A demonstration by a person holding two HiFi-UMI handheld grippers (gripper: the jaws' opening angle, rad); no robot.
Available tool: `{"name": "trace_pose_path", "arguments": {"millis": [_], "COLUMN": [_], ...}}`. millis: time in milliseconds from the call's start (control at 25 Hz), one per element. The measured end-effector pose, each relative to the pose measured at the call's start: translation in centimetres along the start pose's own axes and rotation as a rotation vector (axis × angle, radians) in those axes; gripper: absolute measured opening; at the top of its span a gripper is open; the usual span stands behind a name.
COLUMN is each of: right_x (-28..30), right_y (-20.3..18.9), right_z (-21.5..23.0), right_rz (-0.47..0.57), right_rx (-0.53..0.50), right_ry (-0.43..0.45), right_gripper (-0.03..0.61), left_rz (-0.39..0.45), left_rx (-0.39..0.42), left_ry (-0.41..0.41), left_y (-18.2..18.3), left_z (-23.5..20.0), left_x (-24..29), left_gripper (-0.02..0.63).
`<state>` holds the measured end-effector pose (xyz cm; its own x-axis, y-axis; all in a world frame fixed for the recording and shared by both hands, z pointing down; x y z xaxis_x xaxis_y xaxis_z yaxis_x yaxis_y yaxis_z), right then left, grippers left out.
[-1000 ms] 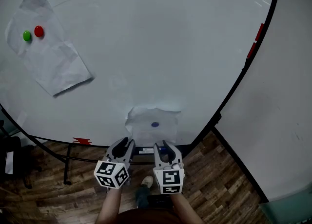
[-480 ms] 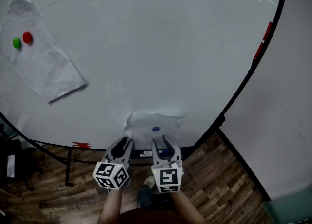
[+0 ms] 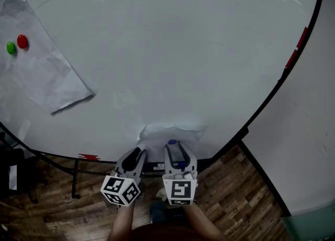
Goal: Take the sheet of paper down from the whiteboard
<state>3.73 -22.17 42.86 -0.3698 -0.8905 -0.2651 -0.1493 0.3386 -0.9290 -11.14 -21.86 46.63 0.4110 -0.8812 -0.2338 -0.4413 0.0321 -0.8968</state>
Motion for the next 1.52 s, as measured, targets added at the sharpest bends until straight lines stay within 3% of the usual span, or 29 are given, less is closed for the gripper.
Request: {"name": "trace_pose_path", "arguments": {"millis": [280, 1520], "right_x": [0.6, 0.8], "right_y": [0.0, -0.4], "right_z": [-0.1, -0.7], "right_rz": [0.031, 0.025], "right_rx": [-0.062, -0.161], "right_ry": [-0.055, -0.075], "right_gripper": [0.150, 0.132], "left_rz": [-0.010, -0.030], "left_rx": [-0.009, -0.015], "left_ry": [-0.004, -0.012], "left_y": [-0.3, -0.9], "left_z": [-0.2, -0.4], "left_x": [0.3, 1.3], "left_gripper": [0.120, 0.103]}}
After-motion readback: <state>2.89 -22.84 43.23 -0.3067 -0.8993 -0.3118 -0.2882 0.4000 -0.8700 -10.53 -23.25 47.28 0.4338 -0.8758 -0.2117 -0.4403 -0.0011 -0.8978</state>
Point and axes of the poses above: the fingertips, and each gripper's own axes: x forward along the fingers, z to its right, y out of its top, the point moved 6 cm from there along -x, backward along the fingers, and after that the axes turned 15 degrees about z, right-handed, at the moved point
